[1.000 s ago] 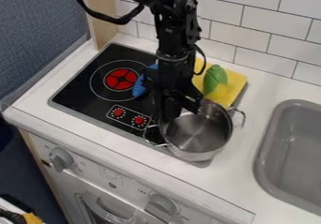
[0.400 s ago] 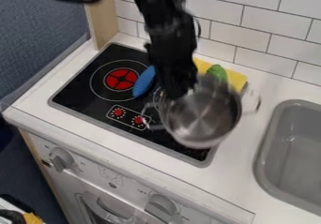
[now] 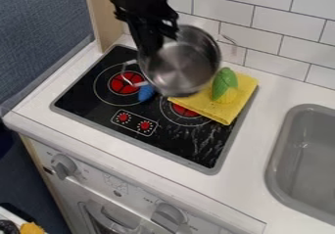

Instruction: Move the silver pot from the top left corner of the cook to the left burner.

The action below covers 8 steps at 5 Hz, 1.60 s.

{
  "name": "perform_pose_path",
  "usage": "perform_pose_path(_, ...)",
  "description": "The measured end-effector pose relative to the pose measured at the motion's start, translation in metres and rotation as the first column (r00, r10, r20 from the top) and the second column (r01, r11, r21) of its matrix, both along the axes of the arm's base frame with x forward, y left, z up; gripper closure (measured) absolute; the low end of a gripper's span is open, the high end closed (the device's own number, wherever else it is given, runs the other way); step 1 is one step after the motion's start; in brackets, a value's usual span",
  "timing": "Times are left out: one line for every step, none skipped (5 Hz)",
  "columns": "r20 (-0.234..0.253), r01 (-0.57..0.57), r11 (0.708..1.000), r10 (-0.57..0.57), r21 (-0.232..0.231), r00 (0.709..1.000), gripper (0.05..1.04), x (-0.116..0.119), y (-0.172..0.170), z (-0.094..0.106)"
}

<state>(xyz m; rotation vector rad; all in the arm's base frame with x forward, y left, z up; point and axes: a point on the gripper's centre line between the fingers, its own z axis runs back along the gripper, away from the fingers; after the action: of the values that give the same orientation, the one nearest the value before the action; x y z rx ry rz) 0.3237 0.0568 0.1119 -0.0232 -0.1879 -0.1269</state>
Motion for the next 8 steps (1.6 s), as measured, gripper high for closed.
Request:
perform_pose_path(-0.046,-0.148,0.988,0.150,0.045,0.988,1.012,0.015,0.050,-0.014)
perform_pose_path(-0.063,-0.197,0.978,0.201,0.064,0.977,1.012,0.023,0.074,-0.025)
perform_pose_path(-0.109,-0.203,0.976,0.211,0.081,0.972,1.012,0.028,0.084,-0.041)
perform_pose_path(-0.139,-0.206,0.974,0.218,0.098,0.966,1.012,0.028,0.092,-0.049)
perform_pose_path(-0.157,-0.194,0.973,0.213,0.125,0.964,1.012,0.032,0.099,-0.055)
perform_pose_path(-0.166,-0.211,0.969,0.231,0.131,0.959,1.012,0.034,0.110,-0.058)
perform_pose_path(-0.182,-0.242,0.961,0.263,0.131,0.947,1.012,0.031,0.121,-0.066)
perform_pose_path(-0.179,-0.235,0.963,0.257,0.132,0.950,1.012,0.033,0.121,-0.065)
